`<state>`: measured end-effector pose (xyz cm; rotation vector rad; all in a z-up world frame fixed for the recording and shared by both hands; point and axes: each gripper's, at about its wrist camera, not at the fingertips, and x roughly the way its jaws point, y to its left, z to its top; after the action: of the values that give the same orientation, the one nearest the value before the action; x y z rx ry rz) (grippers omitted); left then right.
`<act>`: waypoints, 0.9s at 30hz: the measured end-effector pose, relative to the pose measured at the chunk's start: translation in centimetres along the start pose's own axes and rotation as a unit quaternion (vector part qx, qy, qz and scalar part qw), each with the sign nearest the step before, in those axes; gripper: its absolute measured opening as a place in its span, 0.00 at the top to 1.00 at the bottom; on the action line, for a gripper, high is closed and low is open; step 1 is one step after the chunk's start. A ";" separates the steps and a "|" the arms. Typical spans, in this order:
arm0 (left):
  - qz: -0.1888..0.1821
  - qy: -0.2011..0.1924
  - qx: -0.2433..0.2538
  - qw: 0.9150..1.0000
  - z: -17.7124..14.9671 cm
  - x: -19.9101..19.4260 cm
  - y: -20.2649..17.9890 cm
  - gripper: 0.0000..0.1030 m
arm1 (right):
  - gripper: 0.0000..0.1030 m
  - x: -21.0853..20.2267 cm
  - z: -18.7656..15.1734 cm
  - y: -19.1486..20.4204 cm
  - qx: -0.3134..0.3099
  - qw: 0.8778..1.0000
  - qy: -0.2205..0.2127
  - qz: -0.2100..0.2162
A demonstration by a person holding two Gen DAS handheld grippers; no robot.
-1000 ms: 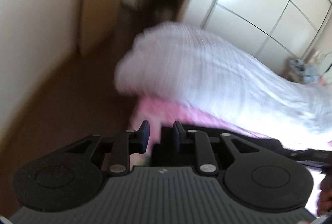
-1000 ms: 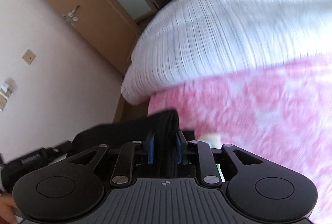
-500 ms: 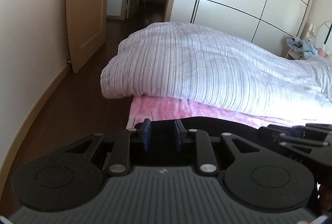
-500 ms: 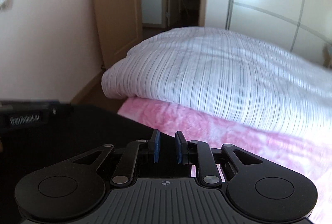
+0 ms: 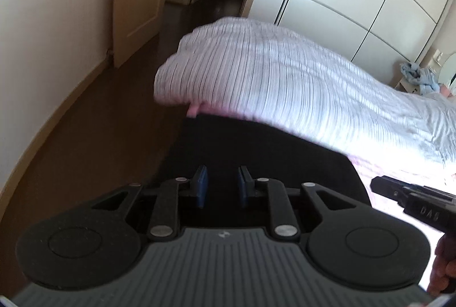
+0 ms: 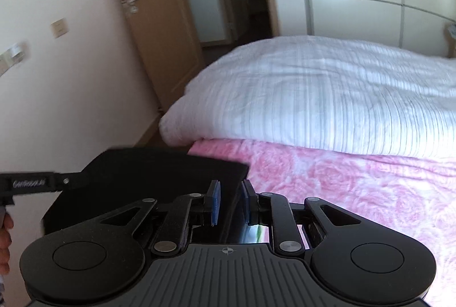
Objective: Fold clothes
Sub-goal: 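Lower the trousers onto the clothes stack and open both tools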
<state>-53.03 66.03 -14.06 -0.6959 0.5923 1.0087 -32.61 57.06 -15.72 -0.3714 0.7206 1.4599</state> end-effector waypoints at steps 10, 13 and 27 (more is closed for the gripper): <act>0.040 0.035 0.019 0.998 -4.0 -1.5 -1.2 0.82 | 0.81 -0.2 -4.2 3.3 -0.092 0.992 0.082 -0.011; 0.054 0.044 0.013 0.997 -4.2 -3.4 -2.0 0.79 | 0.81 -1.9 -3.4 3.2 -0.065 0.993 0.097 -0.001; 0.083 0.044 0.026 0.995 -8.8 -11.6 -5.5 0.63 | 0.54 -12.2 -7.6 3.5 -0.040 0.993 0.110 -0.004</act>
<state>-53.99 51.07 -9.93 -0.6551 0.7609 1.1157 -37.11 43.27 -12.89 -0.6024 0.8368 1.4578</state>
